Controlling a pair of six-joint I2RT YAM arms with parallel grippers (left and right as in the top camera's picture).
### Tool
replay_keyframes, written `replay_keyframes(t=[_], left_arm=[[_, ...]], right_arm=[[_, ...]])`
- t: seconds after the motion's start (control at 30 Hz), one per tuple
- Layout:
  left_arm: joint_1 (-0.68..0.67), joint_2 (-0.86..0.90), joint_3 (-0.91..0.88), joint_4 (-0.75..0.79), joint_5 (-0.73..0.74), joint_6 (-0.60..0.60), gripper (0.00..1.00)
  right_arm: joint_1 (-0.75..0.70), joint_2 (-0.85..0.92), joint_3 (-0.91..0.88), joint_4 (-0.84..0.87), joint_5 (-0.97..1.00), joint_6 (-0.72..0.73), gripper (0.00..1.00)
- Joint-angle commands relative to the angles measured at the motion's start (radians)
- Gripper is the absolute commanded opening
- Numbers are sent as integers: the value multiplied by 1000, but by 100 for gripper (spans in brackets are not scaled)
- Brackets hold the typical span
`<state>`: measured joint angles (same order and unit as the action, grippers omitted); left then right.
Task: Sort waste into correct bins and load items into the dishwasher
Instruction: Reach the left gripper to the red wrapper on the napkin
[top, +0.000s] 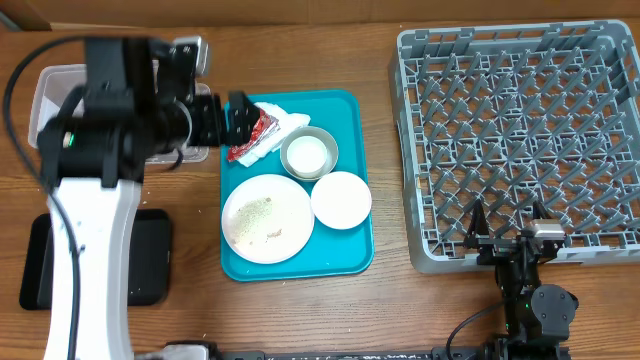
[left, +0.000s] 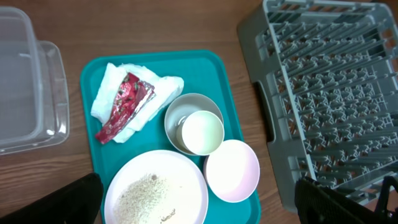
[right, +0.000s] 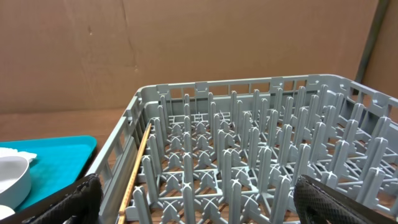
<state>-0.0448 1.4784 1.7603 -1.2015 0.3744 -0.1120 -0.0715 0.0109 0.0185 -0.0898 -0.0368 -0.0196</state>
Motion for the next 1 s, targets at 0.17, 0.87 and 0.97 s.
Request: replay_keyframes(t=[0.17,0.87,0.97], left_arm=[[-59,137,34,21,-220,21,100],[-192,473,34,197,-563,42,82],[-197,527,34,202,-529,74,83]], right_arm=[[-2,-8,-10,6,6,-3,100],[-2,-8,-10,6,6,-4,100],[-2,-8,-10,6,6,-3,100]])
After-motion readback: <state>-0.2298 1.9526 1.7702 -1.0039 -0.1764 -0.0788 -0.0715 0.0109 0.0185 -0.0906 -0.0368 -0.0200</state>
